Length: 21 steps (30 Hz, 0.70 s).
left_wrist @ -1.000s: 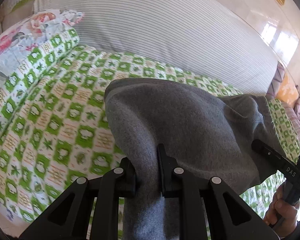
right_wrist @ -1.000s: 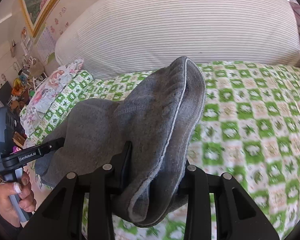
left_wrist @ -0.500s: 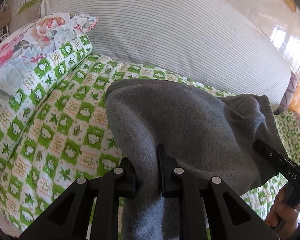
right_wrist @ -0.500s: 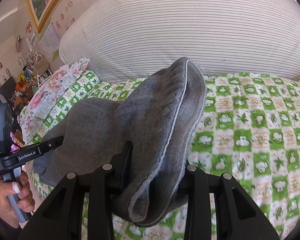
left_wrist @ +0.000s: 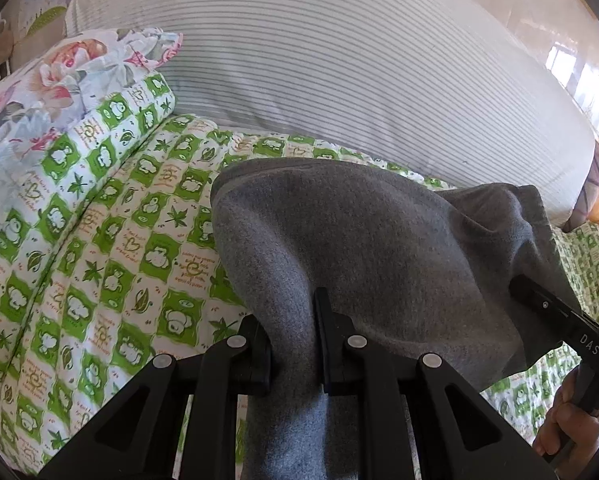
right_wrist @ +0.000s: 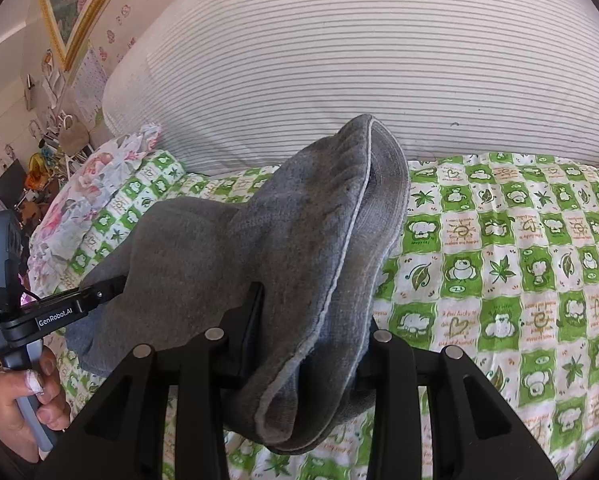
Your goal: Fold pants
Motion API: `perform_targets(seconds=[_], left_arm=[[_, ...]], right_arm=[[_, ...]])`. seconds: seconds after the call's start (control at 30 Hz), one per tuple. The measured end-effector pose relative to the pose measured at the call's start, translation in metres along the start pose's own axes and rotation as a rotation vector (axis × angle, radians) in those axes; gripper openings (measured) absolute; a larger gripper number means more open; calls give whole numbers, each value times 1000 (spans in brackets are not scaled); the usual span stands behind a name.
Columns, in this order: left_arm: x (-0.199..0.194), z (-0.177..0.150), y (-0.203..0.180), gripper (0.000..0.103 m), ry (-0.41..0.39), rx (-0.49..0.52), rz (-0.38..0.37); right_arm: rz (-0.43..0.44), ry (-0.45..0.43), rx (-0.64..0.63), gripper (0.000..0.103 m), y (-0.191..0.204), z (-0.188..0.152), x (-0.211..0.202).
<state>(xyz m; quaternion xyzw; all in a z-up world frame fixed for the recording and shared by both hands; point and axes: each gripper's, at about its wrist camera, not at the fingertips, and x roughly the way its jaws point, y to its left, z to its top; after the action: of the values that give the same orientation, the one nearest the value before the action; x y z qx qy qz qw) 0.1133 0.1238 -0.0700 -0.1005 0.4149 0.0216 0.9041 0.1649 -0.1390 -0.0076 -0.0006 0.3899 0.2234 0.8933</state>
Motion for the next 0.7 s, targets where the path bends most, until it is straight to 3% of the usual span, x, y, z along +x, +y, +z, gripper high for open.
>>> perform_targets(seconds=[0.4, 0.7], left_arm=[[44, -8, 2, 16, 66, -6, 6], [52, -14, 6, 17, 87, -18, -2]], right_arm=[[-16, 70, 35, 36, -28, -4, 38], [-17, 132, 62, 40, -44, -16, 55]])
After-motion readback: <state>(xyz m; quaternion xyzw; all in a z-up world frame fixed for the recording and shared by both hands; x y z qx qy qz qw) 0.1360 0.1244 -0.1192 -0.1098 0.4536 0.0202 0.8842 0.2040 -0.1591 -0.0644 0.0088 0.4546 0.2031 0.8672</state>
